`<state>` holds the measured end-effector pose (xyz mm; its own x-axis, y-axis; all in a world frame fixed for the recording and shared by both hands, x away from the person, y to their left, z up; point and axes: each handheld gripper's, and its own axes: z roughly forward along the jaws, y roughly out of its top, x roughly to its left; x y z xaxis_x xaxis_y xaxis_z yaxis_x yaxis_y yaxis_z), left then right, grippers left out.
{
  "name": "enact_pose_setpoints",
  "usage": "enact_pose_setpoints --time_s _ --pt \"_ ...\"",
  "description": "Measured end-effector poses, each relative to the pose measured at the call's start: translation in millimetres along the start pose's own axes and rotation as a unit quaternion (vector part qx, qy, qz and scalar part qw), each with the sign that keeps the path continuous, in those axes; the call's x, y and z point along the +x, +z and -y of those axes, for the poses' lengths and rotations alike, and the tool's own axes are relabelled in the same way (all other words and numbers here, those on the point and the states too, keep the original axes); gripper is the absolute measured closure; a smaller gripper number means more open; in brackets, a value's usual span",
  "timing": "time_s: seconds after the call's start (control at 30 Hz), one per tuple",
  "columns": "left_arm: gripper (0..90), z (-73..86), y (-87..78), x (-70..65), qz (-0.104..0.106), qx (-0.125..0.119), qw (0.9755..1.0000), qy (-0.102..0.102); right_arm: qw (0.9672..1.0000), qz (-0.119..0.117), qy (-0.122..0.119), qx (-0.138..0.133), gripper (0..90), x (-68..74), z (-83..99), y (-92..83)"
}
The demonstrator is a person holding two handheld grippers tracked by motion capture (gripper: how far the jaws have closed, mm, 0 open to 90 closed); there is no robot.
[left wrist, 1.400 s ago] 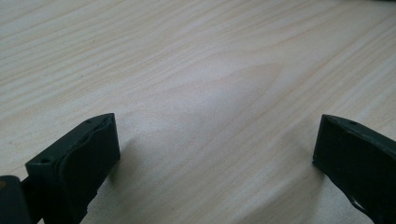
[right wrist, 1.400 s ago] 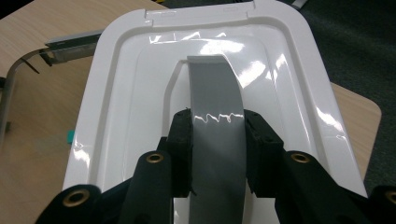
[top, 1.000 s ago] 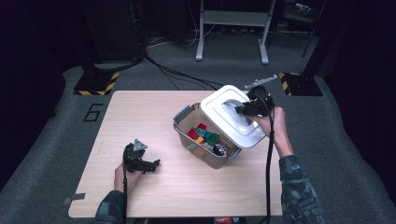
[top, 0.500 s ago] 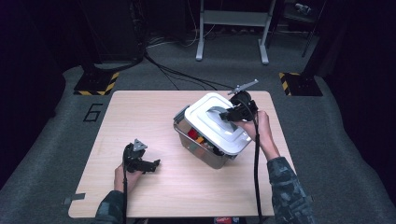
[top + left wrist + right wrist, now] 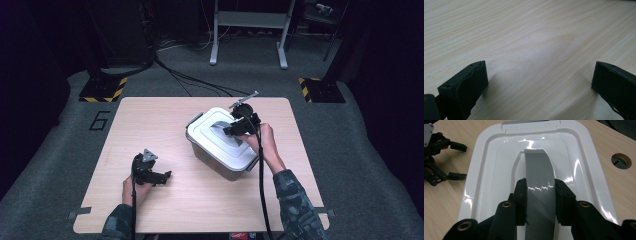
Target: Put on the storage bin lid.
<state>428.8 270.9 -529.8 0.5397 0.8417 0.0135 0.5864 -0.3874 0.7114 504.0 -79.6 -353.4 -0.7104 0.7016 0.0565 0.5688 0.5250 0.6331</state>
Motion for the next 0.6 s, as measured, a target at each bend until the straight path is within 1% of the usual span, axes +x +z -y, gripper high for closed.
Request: enact_pose_setpoints --time_s 0.03,0.13,0.2,0.23,0.27,0.47,0.53,0.6 --pt "0.5 0.0 0.0 0.0 0.000 0.000 1.0000 0.000 1.0000 0.004 0.006 -0.002 66.9 2.4 -0.4 2.1" --pt "0.5 0.0 0.0 0.0 0.000 0.000 1.0000 0.000 1.0000 0.003 0.005 -0.001 66.9 6.0 -1.8 5.9" --pt "0.6 0.0 0.0 0.0 0.000 0.000 1.0000 0.000 1.0000 0.002 -0.005 0.002 66.9 8.0 -2.8 8.0" --pt "0.5 0.0 0.0 0.0 0.000 0.000 1.0000 0.000 1.0000 0.006 0.000 0.007 66.9 10.4 -2.8 8.7" --pt "0.6 0.0 0.0 0.0 0.000 0.000 1.0000 0.000 0.9999 0.007 -0.006 0.005 66.8 10.8 -3.0 9.0" --pt "0.6 0.0 0.0 0.0 0.000 0.000 1.0000 0.000 1.0000 0.002 -0.001 0.005 66.9 6.9 -0.8 9.2" --pt "0.6 0.0 0.0 0.0 0.000 0.000 1.0000 0.000 0.9999 -0.003 -0.012 0.003 66.8 4.0 0.1 10.0" --pt "0.5 0.0 0.0 0.0 0.000 0.000 1.0000 0.000 1.0000 -0.003 -0.006 0.002 66.8 3.3 0.3 11.2"
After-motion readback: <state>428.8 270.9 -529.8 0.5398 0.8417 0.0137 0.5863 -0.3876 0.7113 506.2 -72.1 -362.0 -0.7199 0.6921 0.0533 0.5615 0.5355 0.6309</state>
